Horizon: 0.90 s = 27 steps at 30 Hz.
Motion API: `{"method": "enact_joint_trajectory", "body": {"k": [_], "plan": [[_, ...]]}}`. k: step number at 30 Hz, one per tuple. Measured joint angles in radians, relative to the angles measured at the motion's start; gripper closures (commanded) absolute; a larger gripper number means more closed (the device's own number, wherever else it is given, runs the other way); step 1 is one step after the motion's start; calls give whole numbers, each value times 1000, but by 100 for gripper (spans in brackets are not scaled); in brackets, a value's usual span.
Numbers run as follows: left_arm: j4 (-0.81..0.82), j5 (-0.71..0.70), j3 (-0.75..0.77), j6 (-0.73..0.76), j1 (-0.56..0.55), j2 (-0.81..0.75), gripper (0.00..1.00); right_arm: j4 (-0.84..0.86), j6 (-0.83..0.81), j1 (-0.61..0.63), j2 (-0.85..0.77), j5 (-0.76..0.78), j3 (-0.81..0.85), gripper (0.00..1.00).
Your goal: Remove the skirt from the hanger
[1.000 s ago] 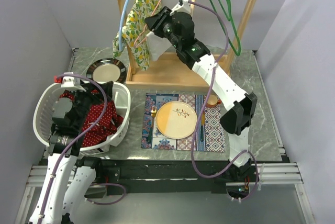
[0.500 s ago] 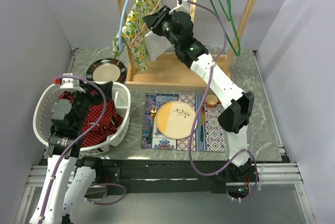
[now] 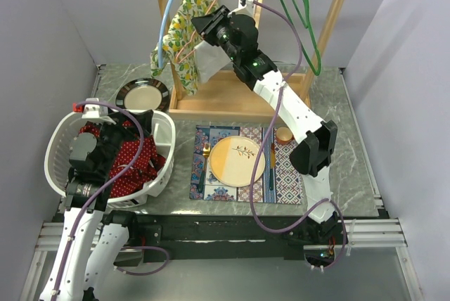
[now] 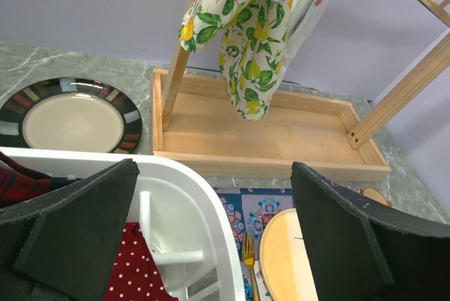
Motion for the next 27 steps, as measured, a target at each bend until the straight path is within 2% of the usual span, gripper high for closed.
{"method": "enact_joint_trajectory", "body": {"k": [6, 18, 23, 27], "plan": [[1, 3, 0, 0, 0, 0, 3, -6, 34, -2, 3, -31, 4, 100], [4, -8, 0, 9, 0, -8, 3, 14, 57, -42, -79, -121, -48, 100], [-2, 34, 27, 35, 0, 13, 3, 21, 65, -62, -224, -206, -194, 100], [19, 146, 89, 53, 0, 53, 1, 24, 85, -90, -345, -308, -307, 100]]}}
